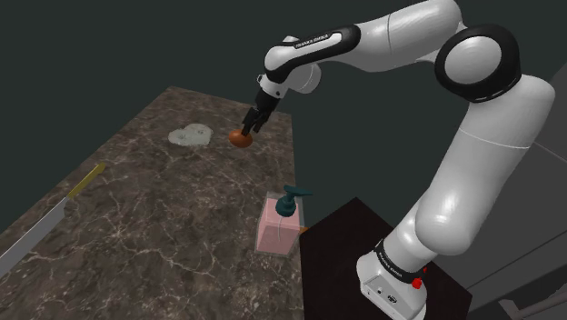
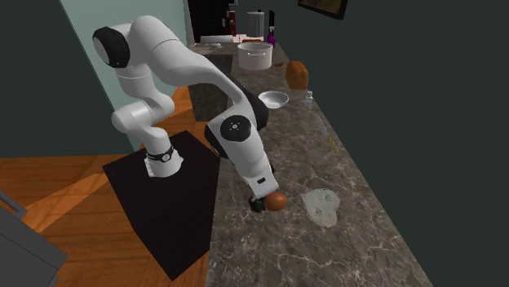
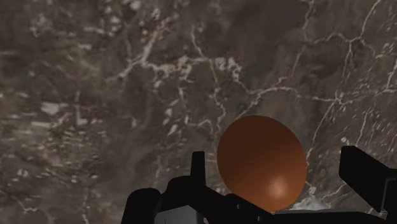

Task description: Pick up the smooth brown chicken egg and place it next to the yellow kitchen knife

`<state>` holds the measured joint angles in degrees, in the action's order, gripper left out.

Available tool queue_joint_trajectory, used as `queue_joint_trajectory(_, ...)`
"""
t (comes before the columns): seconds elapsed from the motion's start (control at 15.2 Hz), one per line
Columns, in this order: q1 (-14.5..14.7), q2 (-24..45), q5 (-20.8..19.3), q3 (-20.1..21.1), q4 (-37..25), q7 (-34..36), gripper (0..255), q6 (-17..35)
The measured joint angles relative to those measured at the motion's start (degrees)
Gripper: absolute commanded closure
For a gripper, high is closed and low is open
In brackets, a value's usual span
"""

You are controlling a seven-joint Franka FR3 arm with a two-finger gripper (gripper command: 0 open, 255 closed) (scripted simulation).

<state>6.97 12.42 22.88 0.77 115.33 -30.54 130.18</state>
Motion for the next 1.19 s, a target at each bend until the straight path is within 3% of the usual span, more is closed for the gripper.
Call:
queue_joint_trajectory(0.4,0.67,3.33,1.08,0.77,0.3,-0.6,0,3.8)
queue_joint_trajectory(0.79,0.68,3.58,1.19,0.81,0.36,-0.72,0,4.12)
queue_joint_trajectory(0.86,0.68,3.58,1.19,0.81,0.36,-0.73,255,4.13)
queue_joint_trajectory(1.19,0.68,3.56,1.2,0.82,0.31,-0.74,255,4.13)
